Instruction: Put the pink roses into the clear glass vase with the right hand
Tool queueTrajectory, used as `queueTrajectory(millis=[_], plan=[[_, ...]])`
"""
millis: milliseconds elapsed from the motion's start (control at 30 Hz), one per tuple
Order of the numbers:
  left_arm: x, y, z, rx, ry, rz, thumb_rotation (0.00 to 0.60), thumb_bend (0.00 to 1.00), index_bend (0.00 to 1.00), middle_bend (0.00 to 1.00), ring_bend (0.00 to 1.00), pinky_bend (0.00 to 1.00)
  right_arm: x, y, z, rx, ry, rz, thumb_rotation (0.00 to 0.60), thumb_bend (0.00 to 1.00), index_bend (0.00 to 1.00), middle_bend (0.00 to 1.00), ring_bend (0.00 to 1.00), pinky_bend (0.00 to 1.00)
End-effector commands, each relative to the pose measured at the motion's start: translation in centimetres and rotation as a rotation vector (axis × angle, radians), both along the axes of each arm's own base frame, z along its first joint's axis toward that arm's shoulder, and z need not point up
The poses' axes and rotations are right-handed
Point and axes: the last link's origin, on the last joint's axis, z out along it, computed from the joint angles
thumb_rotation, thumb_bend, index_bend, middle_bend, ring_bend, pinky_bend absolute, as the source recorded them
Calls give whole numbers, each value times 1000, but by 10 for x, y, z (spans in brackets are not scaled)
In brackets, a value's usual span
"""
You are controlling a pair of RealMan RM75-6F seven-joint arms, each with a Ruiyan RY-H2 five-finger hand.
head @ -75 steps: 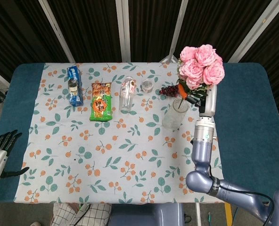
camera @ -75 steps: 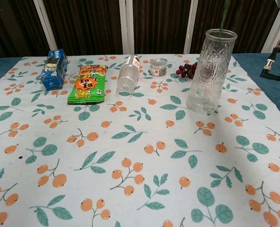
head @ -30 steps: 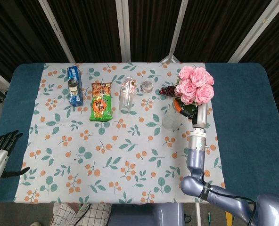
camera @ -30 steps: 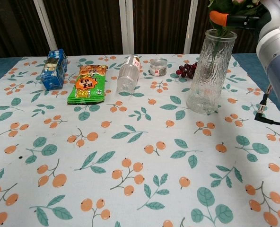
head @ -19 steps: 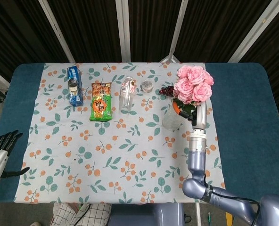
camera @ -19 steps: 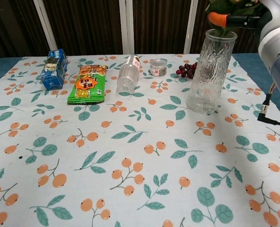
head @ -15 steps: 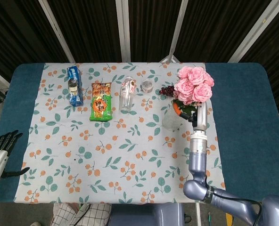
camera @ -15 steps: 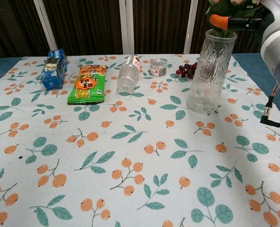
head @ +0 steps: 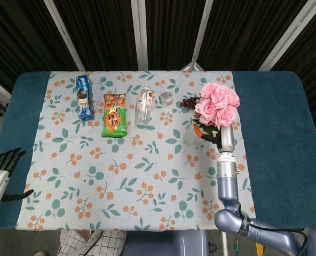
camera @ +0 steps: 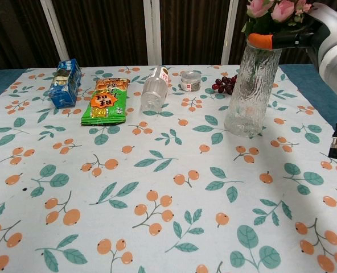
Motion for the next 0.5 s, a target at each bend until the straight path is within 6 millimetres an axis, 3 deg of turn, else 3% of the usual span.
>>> queueTrajectory(millis=[33, 233, 500], plan=[[0, 0, 0, 2, -1, -1, 600, 0, 0, 0, 0, 0, -2, 7, 0, 44, 47, 13, 600, 308, 0, 0, 0, 0], [0, -1, 0, 1, 2, -5, 600, 0, 0, 0, 0, 0, -12, 19, 6, 79, 107, 10, 600, 308, 0, 0, 0, 0], [1, -1, 0, -1, 4, -8, 600, 0, 0, 0, 0, 0, -40, 36, 24, 87, 219, -9, 600, 308, 0, 0, 0, 0]])
